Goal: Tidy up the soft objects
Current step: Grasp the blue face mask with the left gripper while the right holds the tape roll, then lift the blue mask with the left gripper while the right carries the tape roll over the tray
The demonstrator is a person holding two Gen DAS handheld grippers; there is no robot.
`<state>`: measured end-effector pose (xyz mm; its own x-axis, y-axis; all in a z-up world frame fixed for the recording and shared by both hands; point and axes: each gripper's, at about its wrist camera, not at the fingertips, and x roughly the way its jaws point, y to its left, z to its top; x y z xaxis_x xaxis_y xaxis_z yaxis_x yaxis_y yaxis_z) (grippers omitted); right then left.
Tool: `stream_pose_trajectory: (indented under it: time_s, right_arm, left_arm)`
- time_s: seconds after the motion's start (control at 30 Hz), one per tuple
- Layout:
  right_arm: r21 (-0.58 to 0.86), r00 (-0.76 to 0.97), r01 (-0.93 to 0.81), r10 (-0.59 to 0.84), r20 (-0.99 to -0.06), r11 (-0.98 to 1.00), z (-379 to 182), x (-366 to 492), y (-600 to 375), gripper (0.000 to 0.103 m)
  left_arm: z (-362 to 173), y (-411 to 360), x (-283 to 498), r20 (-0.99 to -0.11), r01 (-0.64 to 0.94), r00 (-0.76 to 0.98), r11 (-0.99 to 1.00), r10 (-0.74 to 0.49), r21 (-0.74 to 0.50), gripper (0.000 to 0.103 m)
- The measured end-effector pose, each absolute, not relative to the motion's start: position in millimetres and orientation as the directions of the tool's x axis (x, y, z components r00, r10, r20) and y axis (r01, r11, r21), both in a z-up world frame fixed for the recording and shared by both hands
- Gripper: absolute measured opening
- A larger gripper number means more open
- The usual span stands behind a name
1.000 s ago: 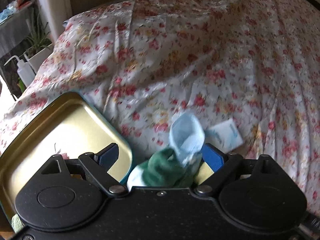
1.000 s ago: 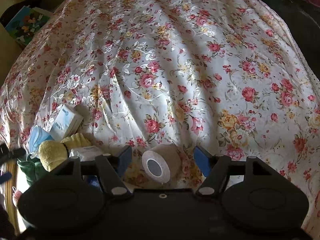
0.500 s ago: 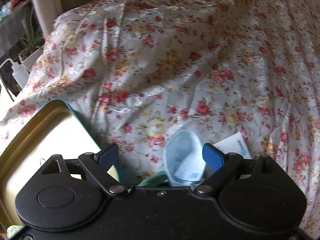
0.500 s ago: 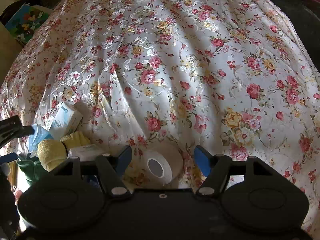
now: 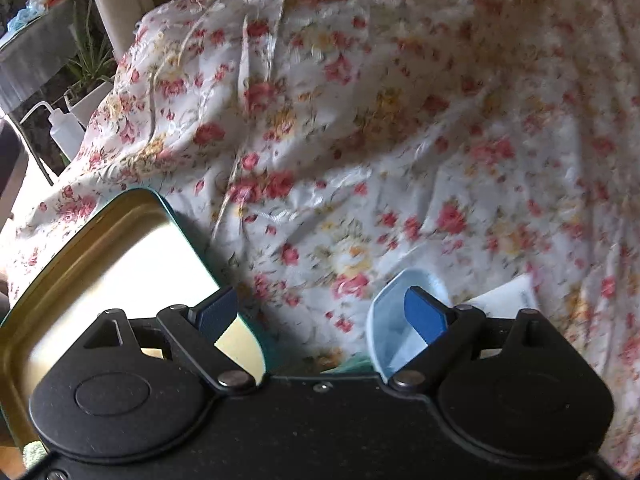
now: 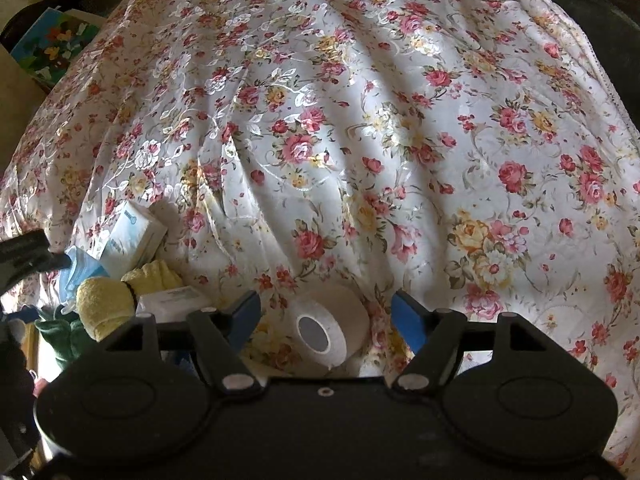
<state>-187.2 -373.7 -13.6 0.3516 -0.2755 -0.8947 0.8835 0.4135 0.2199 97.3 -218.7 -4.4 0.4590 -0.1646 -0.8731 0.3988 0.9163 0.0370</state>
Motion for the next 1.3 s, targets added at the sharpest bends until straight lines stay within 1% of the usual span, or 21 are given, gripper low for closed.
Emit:
stream_pose_trajectory:
  time_s: [0.1,0.23,0.33,0.43,0.57,0.7,0.77,0.83,0.9,1.0,1.3]
  right_arm:
    - [0.217,0.349,0.885,-0.28,-0.894,0.411,-14,-187,-374,0.073]
    - [0.211,0.343,0.888,-0.283,-0.896,0.409,-15,-186,-375,0.073]
    - [0.212,0.341,0.89,-0.281,-0.897,0.403,-16,-187,-376,0.073]
    - [0.214,0.34,0.893,-0.282,-0.897,0.396,-17,-188,-379,0.073]
    - [0.217,0.343,0.892,-0.28,-0.897,0.396,-17,-188,-378,0.073]
    - [0.22,0.347,0.889,-0.276,-0.896,0.401,-17,-187,-377,0.075]
    - [0.22,0.346,0.891,-0.278,-0.896,0.397,-17,-188,-378,0.075]
    - [0.223,0.346,0.893,-0.278,-0.896,0.391,-17,-189,-379,0.075]
    - [0.222,0.344,0.895,-0.282,-0.896,0.388,-17,-190,-379,0.075]
    - [0.222,0.344,0.896,-0.283,-0.895,0.385,-17,-190,-380,0.075]
    - [0.234,0.348,0.906,-0.307,-0.885,0.352,-11,-202,-388,0.075]
  left_arm:
    - [-15,-228,93,-0.881,0.425,0.446,0.903,-0.156,0.056,0.087]
    - [-16,-248,78,-0.878,0.497,0.431,0.867,-0.208,0.039,0.087]
    - [-15,-261,73,-0.883,0.548,0.387,0.837,-0.266,-0.011,0.087]
    - [-18,-267,70,-0.893,0.564,0.349,0.825,-0.283,-0.041,0.087]
    - [-21,-269,70,-0.898,0.587,0.327,0.808,-0.295,-0.052,0.087]
    - [-24,-263,80,-0.905,0.563,0.259,0.814,-0.336,-0.142,0.087]
    - [-26,-258,85,-0.9,0.54,0.237,0.82,-0.365,-0.19,0.082]
    - [-25,-254,89,-0.889,0.534,0.214,0.81,-0.405,-0.241,0.058]
    - [-20,-250,93,-0.878,0.528,0.19,0.799,-0.44,-0.286,0.047]
    - [-13,-244,94,-0.867,0.531,0.221,0.801,-0.447,-0.278,0.043]
    - [24,-219,84,-0.849,0.544,0.31,0.812,-0.429,-0.211,0.043]
